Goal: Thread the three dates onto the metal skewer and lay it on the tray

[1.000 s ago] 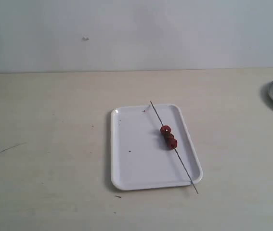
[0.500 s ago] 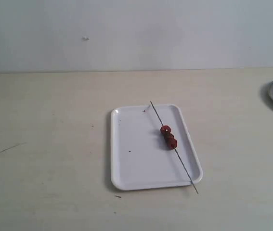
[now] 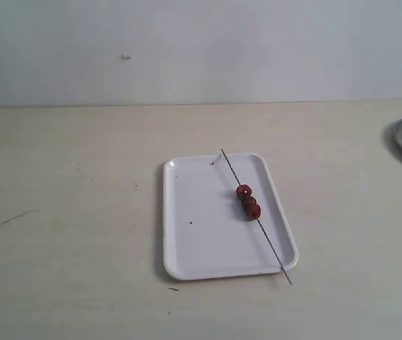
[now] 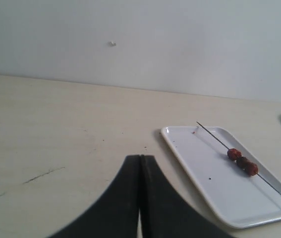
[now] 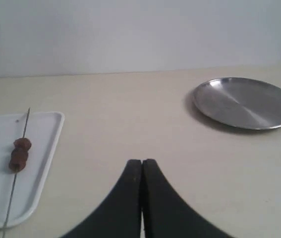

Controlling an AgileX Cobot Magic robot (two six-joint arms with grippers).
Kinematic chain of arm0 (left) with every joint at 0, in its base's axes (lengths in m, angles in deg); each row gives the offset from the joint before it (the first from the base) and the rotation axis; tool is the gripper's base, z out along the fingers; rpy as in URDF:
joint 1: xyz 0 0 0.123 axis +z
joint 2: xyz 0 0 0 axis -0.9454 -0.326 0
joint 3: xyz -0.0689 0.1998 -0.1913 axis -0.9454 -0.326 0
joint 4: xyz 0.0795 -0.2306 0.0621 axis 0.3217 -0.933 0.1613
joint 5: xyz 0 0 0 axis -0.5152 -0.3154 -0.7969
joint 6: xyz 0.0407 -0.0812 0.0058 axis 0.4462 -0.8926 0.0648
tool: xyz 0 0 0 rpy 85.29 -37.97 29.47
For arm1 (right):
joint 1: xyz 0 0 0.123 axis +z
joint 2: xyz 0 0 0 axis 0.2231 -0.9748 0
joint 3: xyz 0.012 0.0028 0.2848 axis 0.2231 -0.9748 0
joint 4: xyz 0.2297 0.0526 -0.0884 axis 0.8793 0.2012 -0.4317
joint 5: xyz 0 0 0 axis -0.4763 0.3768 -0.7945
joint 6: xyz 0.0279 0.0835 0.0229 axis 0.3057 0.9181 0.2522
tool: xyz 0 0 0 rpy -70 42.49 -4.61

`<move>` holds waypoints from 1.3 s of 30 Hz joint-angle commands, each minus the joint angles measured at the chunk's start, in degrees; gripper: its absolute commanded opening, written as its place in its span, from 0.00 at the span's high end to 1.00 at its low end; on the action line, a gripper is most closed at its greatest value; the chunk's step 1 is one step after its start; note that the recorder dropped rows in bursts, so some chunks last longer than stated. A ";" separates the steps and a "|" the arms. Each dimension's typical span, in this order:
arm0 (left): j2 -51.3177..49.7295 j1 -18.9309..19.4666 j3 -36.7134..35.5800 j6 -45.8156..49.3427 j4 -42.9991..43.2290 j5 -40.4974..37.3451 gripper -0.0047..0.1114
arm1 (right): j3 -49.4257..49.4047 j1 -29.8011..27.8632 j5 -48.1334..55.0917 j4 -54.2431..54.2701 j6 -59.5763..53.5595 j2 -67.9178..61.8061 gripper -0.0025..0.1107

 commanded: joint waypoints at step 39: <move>0.38 16.78 -2.08 1.32 0.63 -6.10 0.96 | -4.53 -0.17 -7.60 16.15 -15.06 0.29 0.98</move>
